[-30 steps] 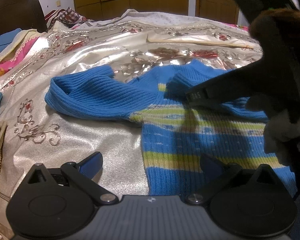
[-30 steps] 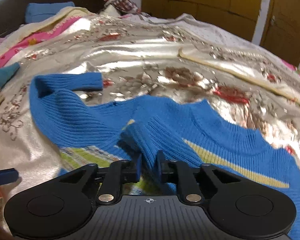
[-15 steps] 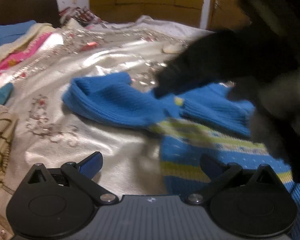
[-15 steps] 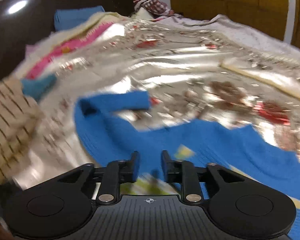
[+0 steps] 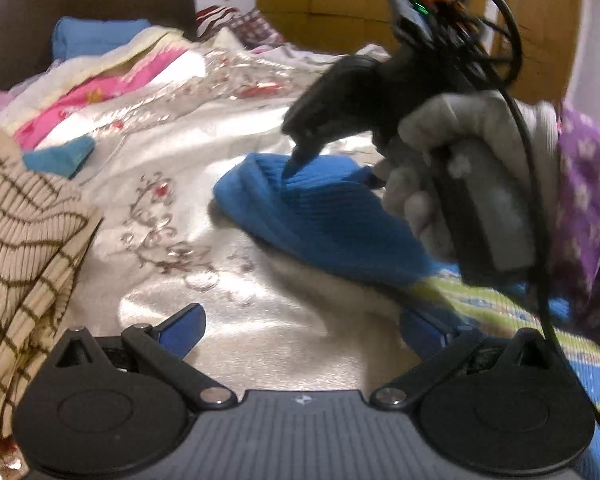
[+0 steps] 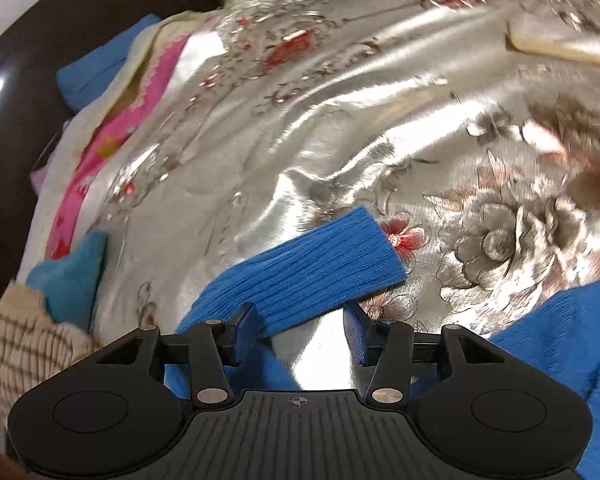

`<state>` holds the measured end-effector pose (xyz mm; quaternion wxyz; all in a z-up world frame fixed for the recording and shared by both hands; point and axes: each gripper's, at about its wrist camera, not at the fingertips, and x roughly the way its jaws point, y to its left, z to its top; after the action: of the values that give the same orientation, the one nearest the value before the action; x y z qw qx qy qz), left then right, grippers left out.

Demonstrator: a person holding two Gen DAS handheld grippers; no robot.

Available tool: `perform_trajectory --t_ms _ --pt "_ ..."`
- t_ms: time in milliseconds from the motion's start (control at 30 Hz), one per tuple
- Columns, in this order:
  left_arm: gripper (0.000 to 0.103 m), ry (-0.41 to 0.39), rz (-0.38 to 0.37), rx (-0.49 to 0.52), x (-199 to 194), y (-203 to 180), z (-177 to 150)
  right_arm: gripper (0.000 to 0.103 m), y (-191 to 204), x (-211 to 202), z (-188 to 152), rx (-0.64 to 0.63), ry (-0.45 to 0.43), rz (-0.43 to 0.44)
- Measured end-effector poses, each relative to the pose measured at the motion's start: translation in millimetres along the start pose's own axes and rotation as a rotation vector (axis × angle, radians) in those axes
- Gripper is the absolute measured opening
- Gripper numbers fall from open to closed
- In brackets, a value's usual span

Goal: Fold small clothes

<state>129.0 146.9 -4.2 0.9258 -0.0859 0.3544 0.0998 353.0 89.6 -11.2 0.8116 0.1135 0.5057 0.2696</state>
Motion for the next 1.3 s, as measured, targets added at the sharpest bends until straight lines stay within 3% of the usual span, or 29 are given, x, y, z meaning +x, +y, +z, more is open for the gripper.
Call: perform_trajectory --t_ms 200,233,267,333,433,767,900,1033,1167,1300 --pt "0.103 0.008 0.013 -0.019 4 4 -1 0.051 -29 4 -4 0.226 -0.079 0.125" --pt "0.103 0.009 0.015 -0.018 4 4 -1 0.044 -32 3 -5 0.244 -0.092 0.125" --pt "0.103 0.009 0.018 -0.017 5 4 -1 0.029 -32 2 -6 0.246 -0.102 0.106" --pt "0.103 0.009 0.021 -0.016 5 3 -2 0.014 -32 0 -8 0.232 -0.108 0.081" --pt "0.103 -0.007 0.029 -0.006 2 1 -3 0.003 -33 -14 -10 0.221 -0.145 0.093" --pt "0.103 -0.085 0.009 0.085 -11 -17 -7 0.002 -60 -134 -6 0.229 -0.389 0.164" --pt "0.103 -0.102 -0.026 0.136 -18 -30 -10 0.002 -92 -202 -36 0.229 -0.489 0.130" --pt "0.103 -0.118 -0.039 0.213 -23 -47 -17 0.002 -137 -255 -86 0.245 -0.586 0.013" --pt "0.103 -0.114 -0.025 0.314 -23 -68 -25 0.003 -193 -255 -136 0.336 -0.541 -0.128" --pt "0.103 -0.117 -0.005 0.386 -25 -84 -28 0.009 -229 -250 -172 0.444 -0.521 -0.094"
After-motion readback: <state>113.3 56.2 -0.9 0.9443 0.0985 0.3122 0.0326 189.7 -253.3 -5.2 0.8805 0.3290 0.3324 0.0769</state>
